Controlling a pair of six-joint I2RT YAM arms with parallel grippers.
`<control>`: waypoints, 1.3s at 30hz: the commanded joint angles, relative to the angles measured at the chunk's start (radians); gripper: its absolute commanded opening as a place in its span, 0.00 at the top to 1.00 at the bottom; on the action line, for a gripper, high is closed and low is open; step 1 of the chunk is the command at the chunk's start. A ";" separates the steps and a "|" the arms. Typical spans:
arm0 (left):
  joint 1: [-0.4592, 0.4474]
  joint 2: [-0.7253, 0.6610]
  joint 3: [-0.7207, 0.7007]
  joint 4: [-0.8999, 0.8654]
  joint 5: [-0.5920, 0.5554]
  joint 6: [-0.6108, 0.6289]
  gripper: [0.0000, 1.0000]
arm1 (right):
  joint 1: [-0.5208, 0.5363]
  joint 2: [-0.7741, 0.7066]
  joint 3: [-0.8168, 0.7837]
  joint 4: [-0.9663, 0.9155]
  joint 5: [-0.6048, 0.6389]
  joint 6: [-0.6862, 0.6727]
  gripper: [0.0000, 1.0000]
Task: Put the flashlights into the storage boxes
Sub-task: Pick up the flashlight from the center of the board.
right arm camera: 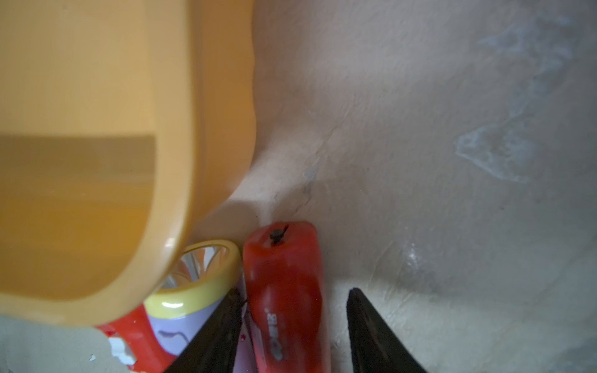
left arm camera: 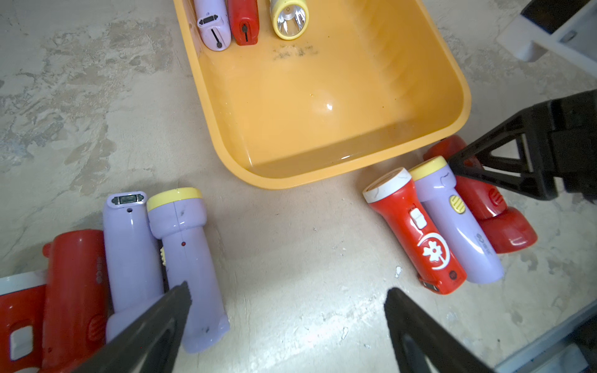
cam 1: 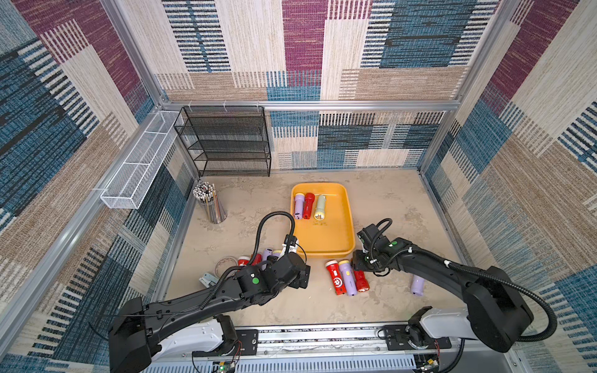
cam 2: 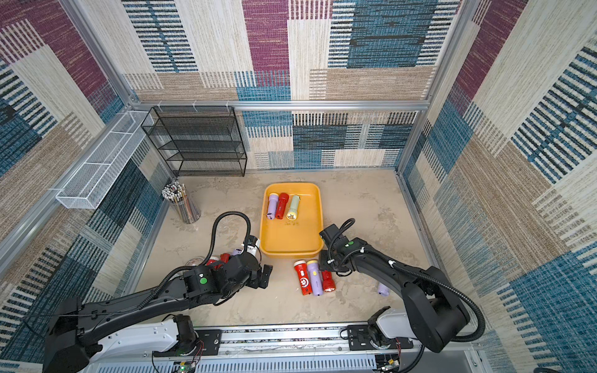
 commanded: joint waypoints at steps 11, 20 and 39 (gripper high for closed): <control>0.011 -0.001 -0.008 -0.015 -0.005 0.009 0.03 | 0.001 0.095 0.018 0.063 0.058 -0.039 0.51; 0.016 -0.011 -0.014 -0.023 -0.015 0.006 0.03 | 0.001 0.098 0.031 0.040 0.095 -0.038 0.58; 0.017 -0.018 0.001 -0.048 -0.020 0.000 0.03 | 0.001 -0.049 0.030 -0.034 0.143 -0.027 0.63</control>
